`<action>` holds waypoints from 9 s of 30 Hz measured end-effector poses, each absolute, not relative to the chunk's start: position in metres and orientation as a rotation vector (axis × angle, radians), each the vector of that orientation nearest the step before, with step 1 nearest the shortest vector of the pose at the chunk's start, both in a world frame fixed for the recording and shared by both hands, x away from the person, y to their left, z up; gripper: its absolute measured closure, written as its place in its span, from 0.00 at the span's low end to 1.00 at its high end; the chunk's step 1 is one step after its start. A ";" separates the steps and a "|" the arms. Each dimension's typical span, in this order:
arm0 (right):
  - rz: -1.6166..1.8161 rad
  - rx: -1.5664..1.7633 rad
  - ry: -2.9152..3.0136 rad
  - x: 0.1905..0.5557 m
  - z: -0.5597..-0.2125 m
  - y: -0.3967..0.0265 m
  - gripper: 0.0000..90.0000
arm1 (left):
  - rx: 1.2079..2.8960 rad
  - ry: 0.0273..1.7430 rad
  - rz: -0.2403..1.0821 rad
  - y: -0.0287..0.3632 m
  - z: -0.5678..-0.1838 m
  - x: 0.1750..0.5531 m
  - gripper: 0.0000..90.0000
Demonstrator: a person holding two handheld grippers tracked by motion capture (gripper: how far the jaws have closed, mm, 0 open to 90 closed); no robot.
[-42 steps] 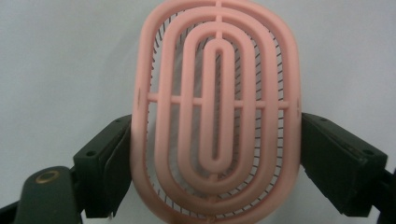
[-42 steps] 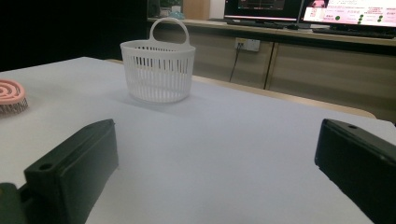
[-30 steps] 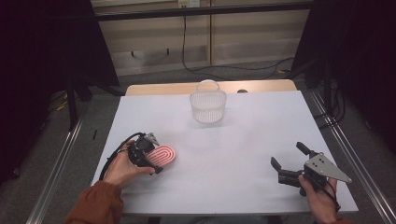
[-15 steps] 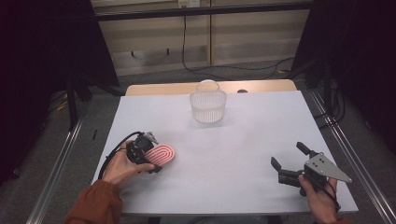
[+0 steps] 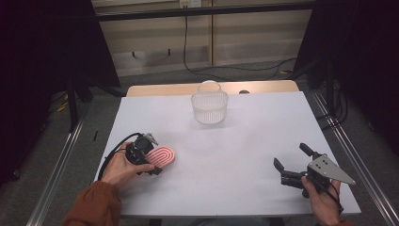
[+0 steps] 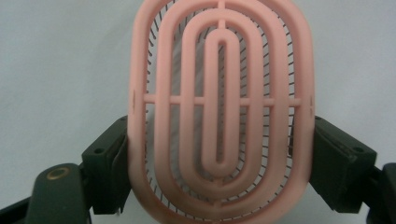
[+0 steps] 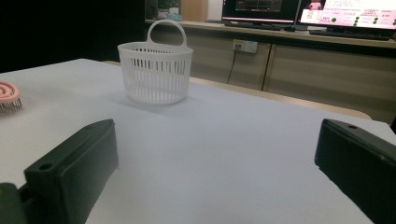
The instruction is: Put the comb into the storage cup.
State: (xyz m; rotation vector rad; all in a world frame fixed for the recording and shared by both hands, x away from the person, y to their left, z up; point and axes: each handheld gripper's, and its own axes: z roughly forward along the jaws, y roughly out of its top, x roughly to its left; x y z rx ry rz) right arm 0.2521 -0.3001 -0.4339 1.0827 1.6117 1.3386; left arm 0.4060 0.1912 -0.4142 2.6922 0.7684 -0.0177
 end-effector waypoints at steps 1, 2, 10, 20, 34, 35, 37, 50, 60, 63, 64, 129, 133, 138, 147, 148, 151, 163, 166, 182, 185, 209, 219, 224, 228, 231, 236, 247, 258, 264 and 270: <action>1.339 1.083 1.612 0.252 -0.434 -0.300 0.00 | 2.692 0.768 -0.018 0.191 -0.414 0.406 0.22; 1.337 1.082 1.612 0.252 -0.434 -0.300 0.00 | 2.694 0.762 -0.013 0.191 -0.414 0.406 0.22; 1.338 1.086 1.616 0.252 -0.434 -0.300 0.00 | 2.651 0.834 0.002 0.192 -0.413 0.406 0.22; 1.338 1.084 1.614 0.252 -0.434 -0.300 0.00 | 2.611 0.852 0.048 0.195 -0.408 0.404 0.22; 1.338 1.084 1.613 0.252 -0.434 -0.300 0.00 | 2.483 0.884 0.149 0.208 -0.392 0.403 0.22; 1.337 1.085 1.613 0.252 -0.434 -0.300 0.00 | 2.476 0.879 0.152 0.209 -0.391 0.403 0.22; 1.337 1.086 1.613 0.252 -0.434 -0.300 0.00 | 2.469 0.870 0.159 0.209 -0.390 0.402 0.22; 1.339 1.086 1.612 0.252 -0.434 -0.300 0.00 | 2.417 0.909 0.147 0.215 -0.385 0.402 0.22; 1.340 1.086 1.611 0.252 -0.434 -0.300 0.00 | 2.353 0.920 0.175 0.222 -0.375 0.399 0.22; 1.339 1.086 1.612 0.252 -0.434 -0.300 0.00 | 2.329 0.923 0.196 0.223 -0.371 0.398 0.22; 1.338 1.086 1.611 0.253 -0.434 -0.300 0.00 | 2.311 0.933 0.205 0.224 -0.370 0.398 0.22; 1.343 1.081 1.611 0.252 -0.434 -0.300 0.00 | 1.751 0.767 0.560 0.210 -0.324 0.395 0.22; 1.343 1.085 1.608 0.252 -0.434 -0.301 0.00 | 1.733 0.771 0.555 0.204 -0.324 0.399 0.22; 1.344 1.084 1.609 0.252 -0.434 -0.300 0.00 | 1.724 0.766 0.554 0.197 -0.322 0.402 0.22; 1.346 1.085 1.607 0.252 -0.434 -0.301 0.00 | 1.699 0.759 0.536 0.184 -0.318 0.407 0.22; 1.346 1.084 1.607 0.252 -0.434 -0.301 0.00 | 1.697 0.760 0.549 0.182 -0.318 0.408 0.22; 1.347 1.083 1.608 0.252 -0.434 -0.301 0.00 | 1.697 0.757 0.540 0.177 -0.317 0.409 0.22; 1.349 1.084 1.609 0.252 -0.434 -0.301 0.00 | 1.697 0.739 0.520 0.156 -0.317 0.420 0.22; 1.350 1.083 1.610 0.252 -0.434 -0.301 0.00 | 1.708 0.720 0.508 0.149 -0.318 0.422 0.22; 1.361 1.083 1.605 0.251 -0.434 -0.301 0.00 | 1.679 0.707 0.497 0.122 -0.315 0.434 0.22; 1.361 1.081 1.607 0.251 -0.434 -0.301 0.00 | 1.687 0.691 0.501 0.119 -0.314 0.438 0.22; 1.367 1.078 1.611 0.250 -0.433 -0.301 0.00 | 1.652 0.713 0.516 0.099 -0.305 0.466 0.22; 1.368 1.077 1.613 0.250 -0.433 -0.301 0.00 | 1.617 0.662 0.563 0.089 -0.299 0.472 0.22; 1.369 1.076 1.612 0.250 -0.433 -0.301 0.00 | 1.591 0.638 0.566 0.085 -0.295 0.477 0.22; 1.372 1.074 1.613 0.250 -0.433 -0.301 0.00 | 1.585 0.636 0.578 0.083 -0.295 0.481 0.22; 1.372 1.074 1.614 0.250 -0.433 -0.301 0.00 | 1.570 0.651 0.579 0.081 -0.296 0.484 0.22; 1.373 1.075 1.614 0.250 -0.433 -0.301 0.00 | 1.560 0.666 0.582 0.079 -0.296 0.490 0.22; 1.371 1.075 1.613 0.250 -0.433 -0.301 0.00 | 1.561 0.680 0.592 0.065 -0.298 0.503 0.22; 1.374 1.074 1.614 0.249 -0.433 -0.301 0.00 | 1.569 0.689 0.607 0.052 -0.299 0.517 0.22; 1.375 1.073 1.615 0.249 -0.433 -0.302 0.00 | 1.572 0.693 0.611 0.043 -0.302 0.525 0.22; 1.380 1.075 1.615 0.249 -0.433 -0.302 0.00 | 1.567 0.690 0.600 0.033 -0.307 0.531 0.22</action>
